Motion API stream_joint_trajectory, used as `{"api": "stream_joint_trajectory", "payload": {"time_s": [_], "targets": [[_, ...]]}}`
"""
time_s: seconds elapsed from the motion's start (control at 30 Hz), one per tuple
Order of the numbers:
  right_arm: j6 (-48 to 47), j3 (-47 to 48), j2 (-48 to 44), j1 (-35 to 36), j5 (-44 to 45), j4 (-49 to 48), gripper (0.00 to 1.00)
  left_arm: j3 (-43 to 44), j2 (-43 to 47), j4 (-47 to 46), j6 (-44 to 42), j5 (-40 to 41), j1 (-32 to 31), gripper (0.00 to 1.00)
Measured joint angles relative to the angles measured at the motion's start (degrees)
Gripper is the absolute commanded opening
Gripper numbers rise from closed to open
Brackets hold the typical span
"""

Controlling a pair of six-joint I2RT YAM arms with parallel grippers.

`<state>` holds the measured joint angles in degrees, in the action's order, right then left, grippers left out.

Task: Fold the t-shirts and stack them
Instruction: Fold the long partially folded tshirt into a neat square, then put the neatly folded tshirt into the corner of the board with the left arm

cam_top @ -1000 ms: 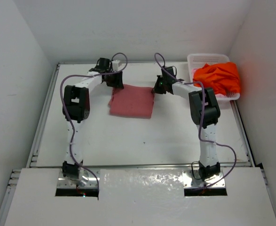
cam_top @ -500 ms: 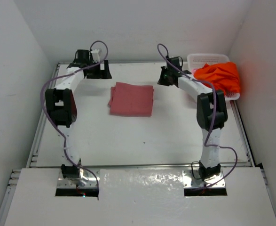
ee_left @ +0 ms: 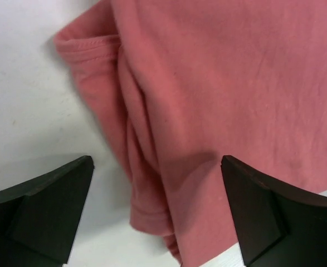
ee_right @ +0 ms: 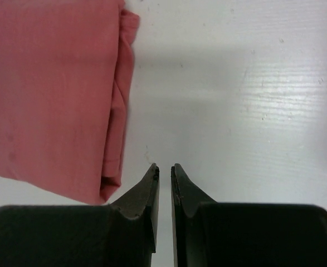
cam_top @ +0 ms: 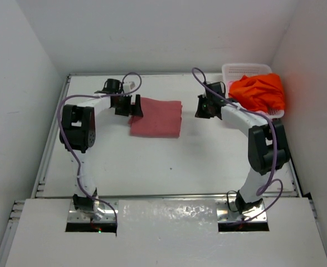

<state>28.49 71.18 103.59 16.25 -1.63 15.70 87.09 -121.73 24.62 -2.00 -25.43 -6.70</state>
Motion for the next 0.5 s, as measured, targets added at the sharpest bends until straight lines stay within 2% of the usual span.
{"api": "stream_joint_trajectory", "payload": {"time_s": [0.07, 0.1, 0.17, 0.2, 0.23, 0.27, 0.5], "targets": [[-0.1, -1.3, -1.2, 0.0, 0.2, 0.3, 0.11, 0.0, -0.2, -0.9, 0.4, -0.8, -0.3, 0.82], [-0.1, -1.7, -1.7, 0.0, 0.2, 0.3, 0.11, 0.0, -0.4, -1.2, 0.6, -1.1, -0.6, 0.59], [-0.1, -2.3, -2.9, 0.0, 0.2, 0.4, 0.11, 0.0, -1.0, -1.6, 1.2, -1.8, -1.4, 0.35], [-0.2, -2.4, -3.4, 0.0, 0.2, 0.5, 0.11, 0.0, -1.6, -1.6, 1.3, -2.2, -1.7, 0.19], [-0.3, -2.5, -3.9, 0.0, 0.3, 0.6, 0.11, 0.0, -2.2, -1.8, 1.1, -2.7, -2.0, 0.13], [-0.3, -2.5, -4.4, 0.0, 0.3, 0.7, 0.11, 0.0, -2.4, -1.9, 1.2, -3.0, -2.0, 0.0], [-0.9, -3.0, -6.8, 0.0, 1.5, 0.8, 0.11, 1.9, -3.2, 0.5, 1.4, -4.3, -0.2, 0.0]]}}
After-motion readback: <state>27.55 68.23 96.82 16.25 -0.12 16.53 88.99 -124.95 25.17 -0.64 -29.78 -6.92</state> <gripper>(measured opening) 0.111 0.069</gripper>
